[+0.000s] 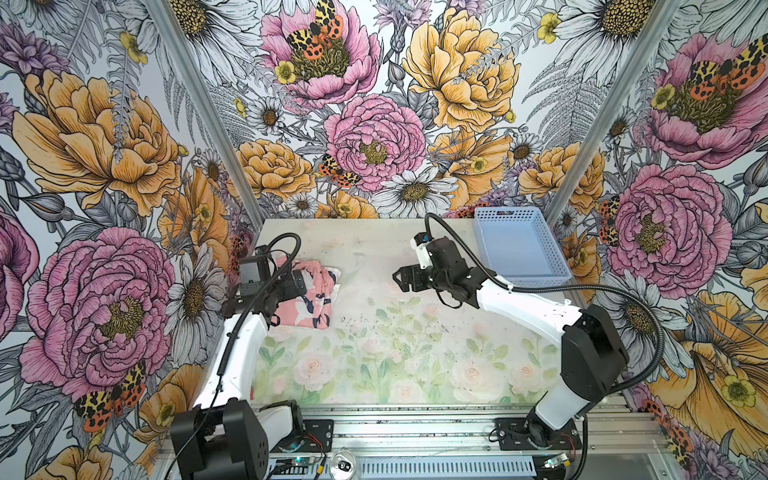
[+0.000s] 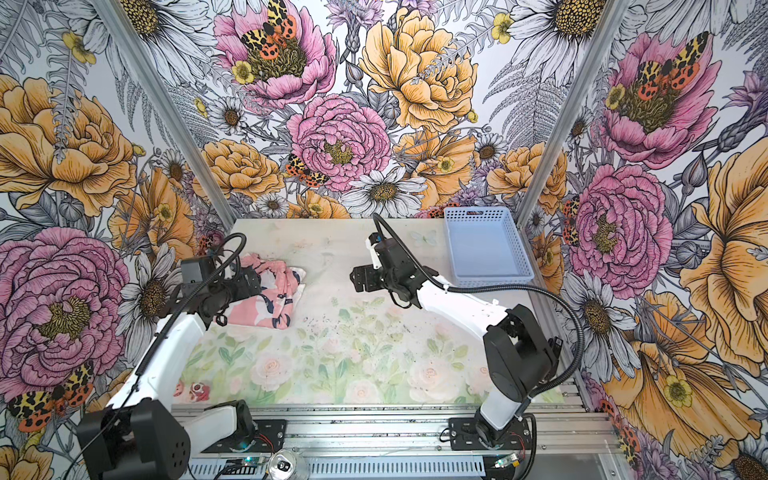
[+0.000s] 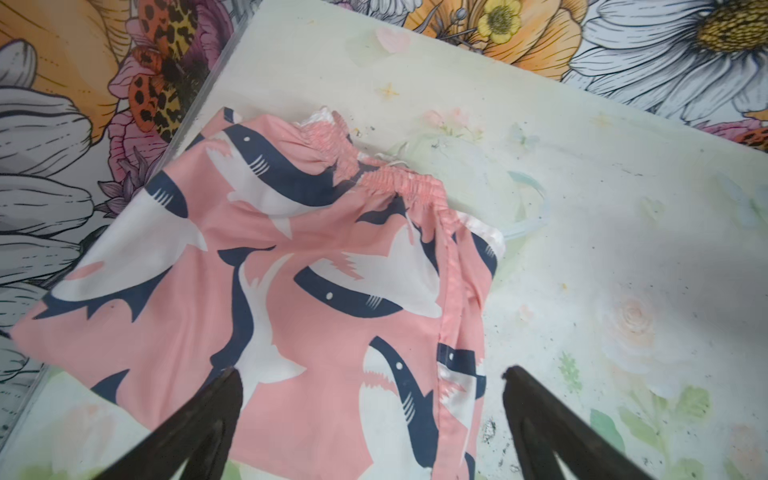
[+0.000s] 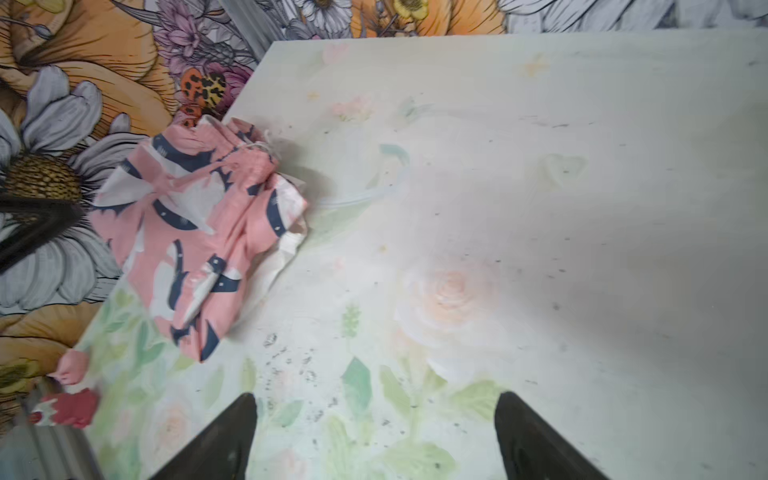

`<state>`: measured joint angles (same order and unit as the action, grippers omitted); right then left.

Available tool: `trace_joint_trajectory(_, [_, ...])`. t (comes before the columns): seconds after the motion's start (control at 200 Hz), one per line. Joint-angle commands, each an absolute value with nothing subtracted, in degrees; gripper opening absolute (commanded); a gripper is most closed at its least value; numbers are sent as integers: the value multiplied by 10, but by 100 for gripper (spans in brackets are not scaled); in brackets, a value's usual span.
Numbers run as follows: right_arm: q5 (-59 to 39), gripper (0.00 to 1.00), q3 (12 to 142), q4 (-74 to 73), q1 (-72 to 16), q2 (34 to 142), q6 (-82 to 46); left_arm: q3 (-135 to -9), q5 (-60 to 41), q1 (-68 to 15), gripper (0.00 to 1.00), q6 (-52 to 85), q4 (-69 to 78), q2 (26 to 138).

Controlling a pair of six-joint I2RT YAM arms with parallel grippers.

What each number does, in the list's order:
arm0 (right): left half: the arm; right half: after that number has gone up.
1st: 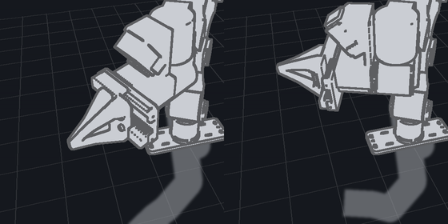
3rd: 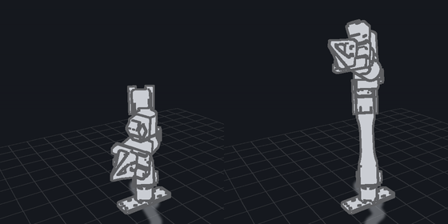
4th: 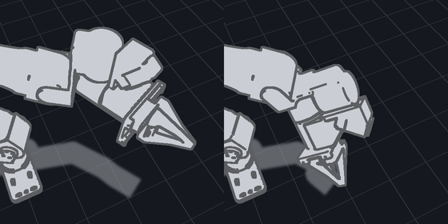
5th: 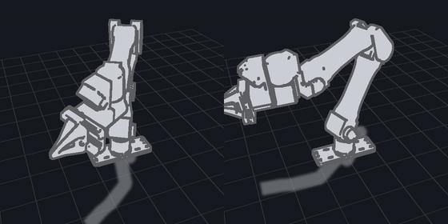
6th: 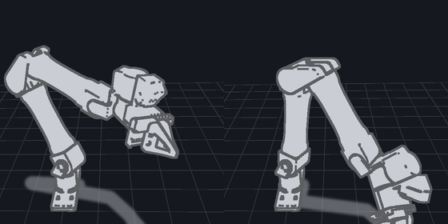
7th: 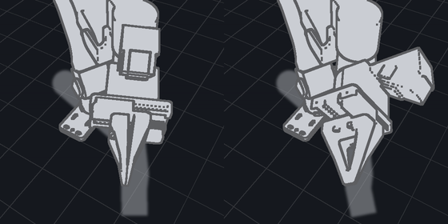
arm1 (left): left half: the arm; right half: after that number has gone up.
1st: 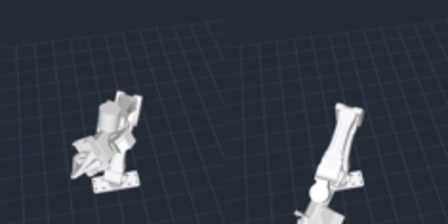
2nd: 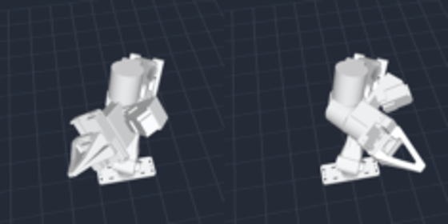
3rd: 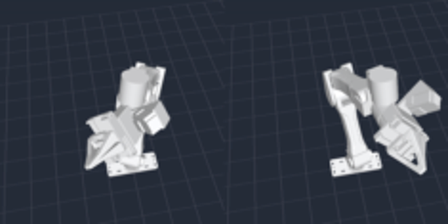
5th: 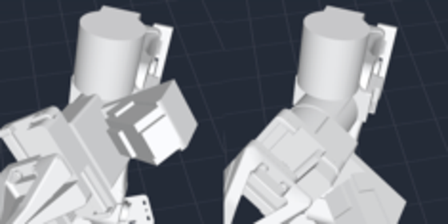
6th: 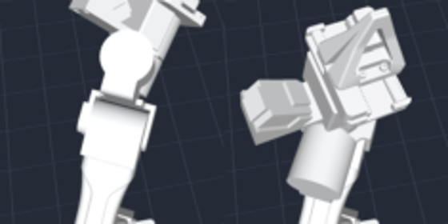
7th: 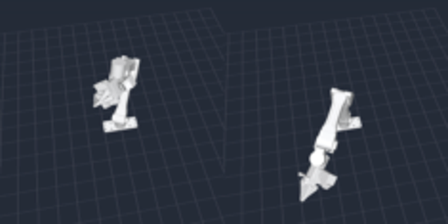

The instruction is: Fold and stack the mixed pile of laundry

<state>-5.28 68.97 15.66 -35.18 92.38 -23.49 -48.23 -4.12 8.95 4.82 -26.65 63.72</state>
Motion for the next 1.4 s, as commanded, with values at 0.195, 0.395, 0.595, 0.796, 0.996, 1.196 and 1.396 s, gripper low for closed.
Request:
trace_joint_trajectory(0.195, [109,100,546,134,-212,799,-114,-346,-36,34,99,33,-36,575])
trace_joint_trajectory(0.395, [141,100,398,-52,-127,742,-45,-304,-42,35,99,33,63,605])
trace_joint_trajectory(0.595, [123,100,314,-207,-60,755,-30,-271,-28,40,99,23,174,649])
trace_joint_trajectory(0.796, [98,100,256,-344,-27,787,-39,-235,-20,49,99,9,305,701])
trace_joint_trajectory(0.996, [85,100,227,-437,-7,816,-38,-226,-31,46,99,17,402,772])
trace_joint_trajectory(1.196, [103,100,222,-497,-7,876,-42,-221,-10,40,99,20,486,843])
trace_joint_trajectory(1.396, [123,100,216,-511,-13,879,-42,-214,23,21,99,9,538,885])
